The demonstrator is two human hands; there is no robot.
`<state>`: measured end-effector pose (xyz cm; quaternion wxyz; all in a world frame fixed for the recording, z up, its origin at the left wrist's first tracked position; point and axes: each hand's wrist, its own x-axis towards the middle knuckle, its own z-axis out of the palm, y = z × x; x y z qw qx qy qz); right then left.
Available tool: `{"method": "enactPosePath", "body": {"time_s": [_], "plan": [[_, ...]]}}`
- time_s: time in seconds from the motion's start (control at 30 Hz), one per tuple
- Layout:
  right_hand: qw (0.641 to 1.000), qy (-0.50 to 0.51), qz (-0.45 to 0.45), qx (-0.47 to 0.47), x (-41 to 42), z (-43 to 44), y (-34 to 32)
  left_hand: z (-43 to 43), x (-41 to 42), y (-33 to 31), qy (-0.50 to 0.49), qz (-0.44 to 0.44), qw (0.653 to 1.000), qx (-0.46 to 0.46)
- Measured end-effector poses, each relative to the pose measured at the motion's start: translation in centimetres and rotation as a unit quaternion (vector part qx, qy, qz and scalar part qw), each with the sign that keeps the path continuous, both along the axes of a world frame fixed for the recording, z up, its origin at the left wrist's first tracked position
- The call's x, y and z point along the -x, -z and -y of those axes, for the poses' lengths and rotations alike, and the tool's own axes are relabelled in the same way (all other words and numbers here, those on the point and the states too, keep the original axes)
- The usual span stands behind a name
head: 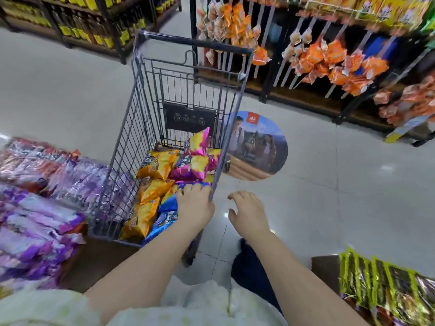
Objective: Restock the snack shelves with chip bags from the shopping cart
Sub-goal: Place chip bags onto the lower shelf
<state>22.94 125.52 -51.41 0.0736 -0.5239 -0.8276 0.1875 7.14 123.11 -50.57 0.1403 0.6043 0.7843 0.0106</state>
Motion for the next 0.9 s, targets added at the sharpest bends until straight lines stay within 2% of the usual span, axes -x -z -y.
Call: {"method": "enactPosePath", "body": {"time_s": [0.17, 0.33, 0.5, 0.7, 0.9], "plan": [[0.992, -0.127, -0.005, -0.002, 2.7, -10.0, 0.7, -6.6, 1.9, 1.2, -0.133, 0.002, 0.991, -0.001], [0.972, -0.233, -0.027, -0.015, 4.1, -18.7, 0.1, -11.8, 2.8, 0.9, -0.280, 0.037, 0.959, 0.026], [0.957, -0.282, -0.033, 0.064, 8.3, -24.5, 0.9, -14.3, 3.2, 1.4, -0.389, 0.084, 0.917, 0.039], [0.920, -0.366, 0.073, 0.122, 14.6, -29.5, 2.9, -16.3, 6.6, 3.8, -0.468, 0.127, 0.872, 0.064], [0.875, -0.361, 0.207, 0.247, 20.4, -33.5, 7.2, -18.0, 10.2, 8.3, -0.523, 0.207, 0.819, 0.112]]}}
